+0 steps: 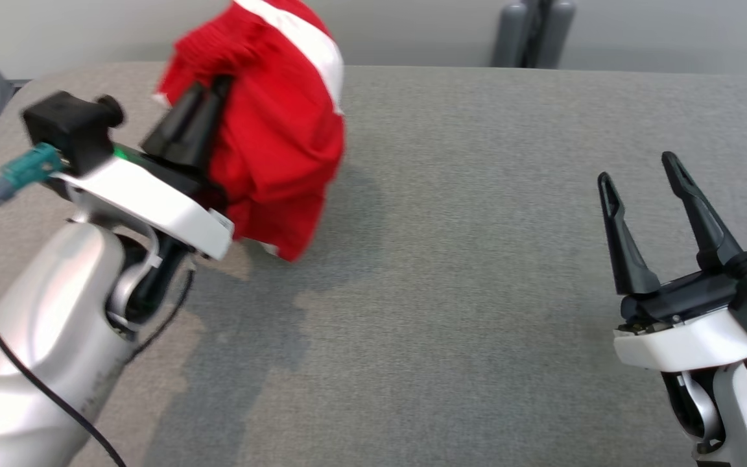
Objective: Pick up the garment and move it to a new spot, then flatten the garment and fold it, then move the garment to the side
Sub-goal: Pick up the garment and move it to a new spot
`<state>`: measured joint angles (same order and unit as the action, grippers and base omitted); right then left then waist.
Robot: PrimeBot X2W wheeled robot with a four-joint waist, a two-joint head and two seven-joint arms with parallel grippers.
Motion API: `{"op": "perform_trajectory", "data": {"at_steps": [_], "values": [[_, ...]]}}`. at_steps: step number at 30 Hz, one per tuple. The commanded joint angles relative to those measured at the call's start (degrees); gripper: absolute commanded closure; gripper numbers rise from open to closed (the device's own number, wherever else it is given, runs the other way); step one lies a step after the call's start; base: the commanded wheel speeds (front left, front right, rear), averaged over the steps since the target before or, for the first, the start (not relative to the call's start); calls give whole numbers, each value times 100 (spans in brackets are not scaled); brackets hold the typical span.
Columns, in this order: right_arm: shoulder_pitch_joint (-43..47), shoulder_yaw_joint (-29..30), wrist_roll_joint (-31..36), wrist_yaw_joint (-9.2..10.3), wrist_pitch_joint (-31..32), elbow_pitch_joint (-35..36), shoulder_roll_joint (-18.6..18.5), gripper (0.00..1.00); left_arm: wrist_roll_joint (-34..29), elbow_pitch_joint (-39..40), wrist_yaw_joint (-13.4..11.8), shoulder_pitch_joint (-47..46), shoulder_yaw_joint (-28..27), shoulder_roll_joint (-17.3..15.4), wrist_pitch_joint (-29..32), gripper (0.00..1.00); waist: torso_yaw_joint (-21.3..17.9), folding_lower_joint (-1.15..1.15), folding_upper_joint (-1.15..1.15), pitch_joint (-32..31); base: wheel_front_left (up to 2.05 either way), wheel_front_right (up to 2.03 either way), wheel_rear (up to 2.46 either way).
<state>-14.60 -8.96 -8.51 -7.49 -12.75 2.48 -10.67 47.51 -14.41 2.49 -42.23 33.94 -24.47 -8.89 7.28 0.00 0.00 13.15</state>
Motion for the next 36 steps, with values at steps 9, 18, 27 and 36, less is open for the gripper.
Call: {"op": "perform_trajectory", "data": {"at_steps": [9,18,27,36], "values": [[-54,263,-25,-1,-153,43,196,0,-598,602,-357,106,787,403,335,100,-1107,0,0,332,0,0,0],[-133,278,-75,-1,-240,-40,432,0,-1083,-241,-392,-111,1313,775,337,100,-2016,0,0,665,0,0,0],[-66,346,-118,-1,-252,-60,616,0,-1381,-1225,-371,-276,1629,1106,72,4,-2553,0,0,822,0,0,0],[-41,459,-38,-1,-254,-83,640,0,-1343,-1477,-325,-279,1569,1285,-351,0,-2231,0,0,654,0,0,0]]}}
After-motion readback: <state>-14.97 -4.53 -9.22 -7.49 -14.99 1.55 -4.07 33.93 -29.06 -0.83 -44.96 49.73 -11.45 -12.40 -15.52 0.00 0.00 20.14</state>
